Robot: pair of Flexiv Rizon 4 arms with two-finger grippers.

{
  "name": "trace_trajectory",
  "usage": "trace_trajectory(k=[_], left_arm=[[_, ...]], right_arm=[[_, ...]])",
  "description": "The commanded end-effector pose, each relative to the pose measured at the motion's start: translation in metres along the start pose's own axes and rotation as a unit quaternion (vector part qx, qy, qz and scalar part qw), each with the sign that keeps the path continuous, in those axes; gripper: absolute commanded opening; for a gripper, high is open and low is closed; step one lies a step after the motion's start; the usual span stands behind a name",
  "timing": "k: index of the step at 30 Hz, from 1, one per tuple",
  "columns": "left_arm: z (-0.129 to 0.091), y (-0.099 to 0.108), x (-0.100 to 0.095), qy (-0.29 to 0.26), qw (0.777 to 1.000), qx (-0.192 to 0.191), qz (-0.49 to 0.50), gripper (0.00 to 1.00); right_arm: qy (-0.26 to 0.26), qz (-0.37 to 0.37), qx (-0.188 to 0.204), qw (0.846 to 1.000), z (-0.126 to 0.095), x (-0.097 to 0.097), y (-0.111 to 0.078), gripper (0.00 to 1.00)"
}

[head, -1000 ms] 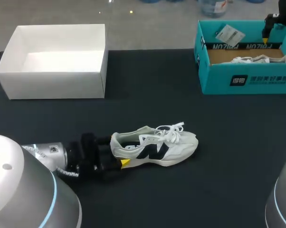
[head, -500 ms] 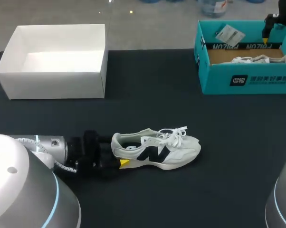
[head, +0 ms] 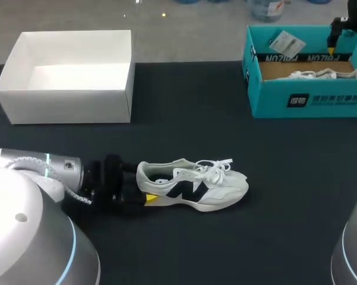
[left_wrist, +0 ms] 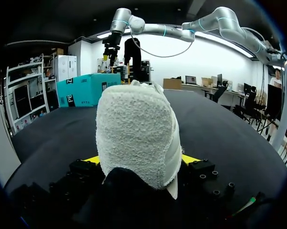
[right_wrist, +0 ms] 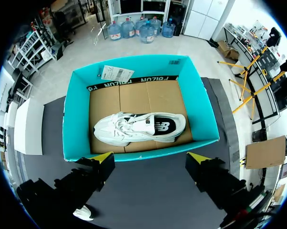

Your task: Take the shoe out of the shoebox, open the shoe tongue, remove and reinsert the insole, then place the shoe into the shoebox

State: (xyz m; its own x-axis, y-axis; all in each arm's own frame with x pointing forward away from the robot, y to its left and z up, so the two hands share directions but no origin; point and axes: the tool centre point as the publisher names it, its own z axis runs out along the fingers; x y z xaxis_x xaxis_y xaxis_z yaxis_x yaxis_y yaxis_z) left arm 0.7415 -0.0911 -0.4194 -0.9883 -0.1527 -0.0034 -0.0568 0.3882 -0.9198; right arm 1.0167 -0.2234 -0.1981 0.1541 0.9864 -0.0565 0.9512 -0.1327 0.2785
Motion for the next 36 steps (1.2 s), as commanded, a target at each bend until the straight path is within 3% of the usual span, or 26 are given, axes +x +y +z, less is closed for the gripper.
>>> trace_trajectory(k=[1, 31, 32, 34, 36], left_arm=[[0.0001, 0.0074, -0.0056, 0.005, 1.000, -0.002, -0.003, 0.00], [-0.0002, 0.0076, -0.0036, 0.010, 1.000, -0.007, -0.004, 0.00], [0.0001, 0.0071, -0.0030, 0.011, 1.000, -0.007, -0.003, 0.25], [0.0002, 0.0065, -0.0025, 0.012, 1.000, -0.009, -0.003, 1.00], [0.0003, 0.0061, -0.0024, 0.013, 1.000, -0.010, -0.004, 1.00]], right_arm=[[0.000, 0.000, 0.000, 1.000, 0.0001, 0.0000, -0.0001, 1.00], [0.000, 0.000, 0.000, 1.000, 0.0001, 0.0000, -0.0001, 1.00], [0.000, 0.000, 0.000, 1.000, 0.0001, 0.0000, -0.0001, 1.00], [0.000, 0.000, 0.000, 1.000, 0.0001, 0.0000, -0.0001, 1.00], [0.000, 0.000, 0.000, 1.000, 0.0001, 0.0000, -0.0001, 1.00]])
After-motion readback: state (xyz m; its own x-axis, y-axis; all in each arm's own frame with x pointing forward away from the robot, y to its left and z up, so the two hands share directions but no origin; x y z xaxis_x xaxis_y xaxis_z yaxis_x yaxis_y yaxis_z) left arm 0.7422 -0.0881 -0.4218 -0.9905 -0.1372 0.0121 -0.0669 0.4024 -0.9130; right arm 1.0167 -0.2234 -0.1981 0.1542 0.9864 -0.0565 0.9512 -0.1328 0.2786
